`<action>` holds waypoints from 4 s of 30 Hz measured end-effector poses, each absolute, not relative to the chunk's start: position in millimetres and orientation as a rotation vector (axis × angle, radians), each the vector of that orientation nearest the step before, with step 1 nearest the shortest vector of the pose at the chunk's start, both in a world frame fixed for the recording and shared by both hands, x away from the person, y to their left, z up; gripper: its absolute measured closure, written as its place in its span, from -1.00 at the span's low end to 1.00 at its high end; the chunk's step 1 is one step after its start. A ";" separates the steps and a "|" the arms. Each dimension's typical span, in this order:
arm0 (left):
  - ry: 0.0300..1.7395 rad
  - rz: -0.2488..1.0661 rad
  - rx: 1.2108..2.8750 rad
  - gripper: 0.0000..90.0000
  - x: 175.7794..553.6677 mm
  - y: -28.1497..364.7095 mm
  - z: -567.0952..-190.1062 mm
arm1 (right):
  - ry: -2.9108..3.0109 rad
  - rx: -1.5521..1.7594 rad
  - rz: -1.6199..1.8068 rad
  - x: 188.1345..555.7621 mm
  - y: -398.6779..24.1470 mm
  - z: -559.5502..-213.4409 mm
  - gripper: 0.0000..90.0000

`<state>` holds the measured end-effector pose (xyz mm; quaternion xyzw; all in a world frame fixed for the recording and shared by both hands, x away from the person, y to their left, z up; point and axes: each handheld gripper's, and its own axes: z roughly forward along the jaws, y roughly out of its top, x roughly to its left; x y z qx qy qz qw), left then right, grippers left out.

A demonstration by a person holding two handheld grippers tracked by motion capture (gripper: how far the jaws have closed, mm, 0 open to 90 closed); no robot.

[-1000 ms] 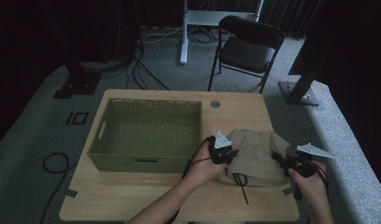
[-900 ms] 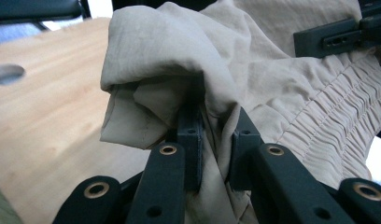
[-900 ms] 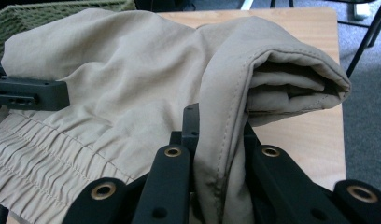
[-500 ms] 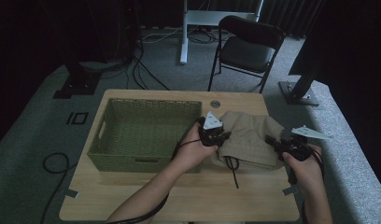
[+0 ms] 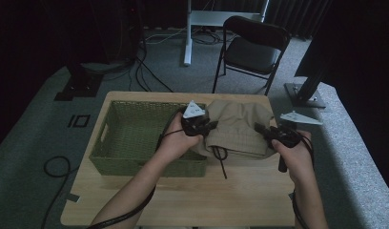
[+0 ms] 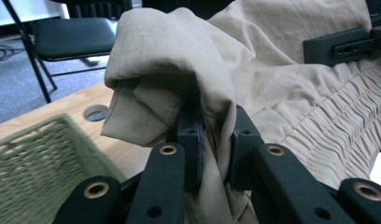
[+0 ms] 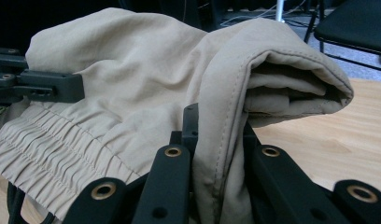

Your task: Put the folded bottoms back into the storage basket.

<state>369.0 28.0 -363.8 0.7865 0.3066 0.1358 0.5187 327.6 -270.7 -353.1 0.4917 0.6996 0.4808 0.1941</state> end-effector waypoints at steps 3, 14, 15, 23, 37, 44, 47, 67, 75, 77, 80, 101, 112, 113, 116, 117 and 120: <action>0.747 0.342 1.885 0.77 371.9 39.8 -361.0 | 1.974 1.367 1.355 332.3 -260.9 -350.8 0.81; 0.796 0.381 1.866 0.77 377.7 77.5 -353.8 | 2.018 1.328 1.372 350.1 -222.3 -344.4 0.80; 0.797 0.389 1.868 0.77 378.5 81.2 -353.2 | 2.018 1.326 1.377 351.5 -219.3 -344.2 0.80; 0.819 0.409 1.855 0.77 382.8 104.3 -355.6 | 2.031 1.319 1.404 361.9 -197.3 -345.5 0.80; 0.904 0.438 1.834 0.77 387.1 154.2 -362.7 | 2.087 1.266 1.415 378.6 -146.9 -347.4 0.80; 0.975 0.468 1.810 0.76 390.0 183.8 -370.0 | 2.135 1.256 1.434 388.3 -114.6 -354.7 0.80; 0.999 0.481 1.799 0.76 392.7 196.9 -375.2 | 2.144 1.244 1.436 392.7 -101.4 -358.0 0.80; 1.113 0.494 1.819 0.76 419.5 232.0 -426.1 | 2.197 1.291 1.380 428.1 -49.7 -410.9 0.81; 1.185 0.488 1.873 0.75 420.4 232.7 -449.2 | 2.244 1.330 1.329 428.5 -39.7 -436.3 0.81; 1.200 0.493 1.878 0.75 421.6 233.0 -454.5 | 2.248 1.344 1.315 429.2 -36.5 -442.3 0.81; 1.208 0.516 1.882 0.74 424.6 235.4 -462.0 | 2.232 1.379 1.308 431.5 -31.5 -451.9 0.80; 1.321 0.487 1.926 0.69 432.3 245.8 -502.7 | 2.327 1.422 1.003 451.3 0.8 -497.5 0.75; 1.309 0.569 1.897 -0.23 435.1 243.5 -496.3 | 2.257 1.376 1.063 458.1 -6.8 -498.4 -0.48; 1.300 0.579 1.893 -0.33 435.0 242.4 -493.5 | 2.245 1.375 1.061 458.2 -7.9 -496.0 -0.54; 1.284 0.572 1.879 -0.42 434.0 238.4 -483.2 | 2.239 1.356 1.097 457.8 -9.8 -487.2 -0.62; 1.273 0.584 1.884 -0.44 433.4 237.0 -479.2 | 2.231 1.345 1.103 457.5 -10.6 -483.5 -0.63; 1.250 0.601 1.848 -0.45 431.1 233.0 -465.8 | 2.213 1.338 1.141 456.6 -13.6 -471.9 -0.66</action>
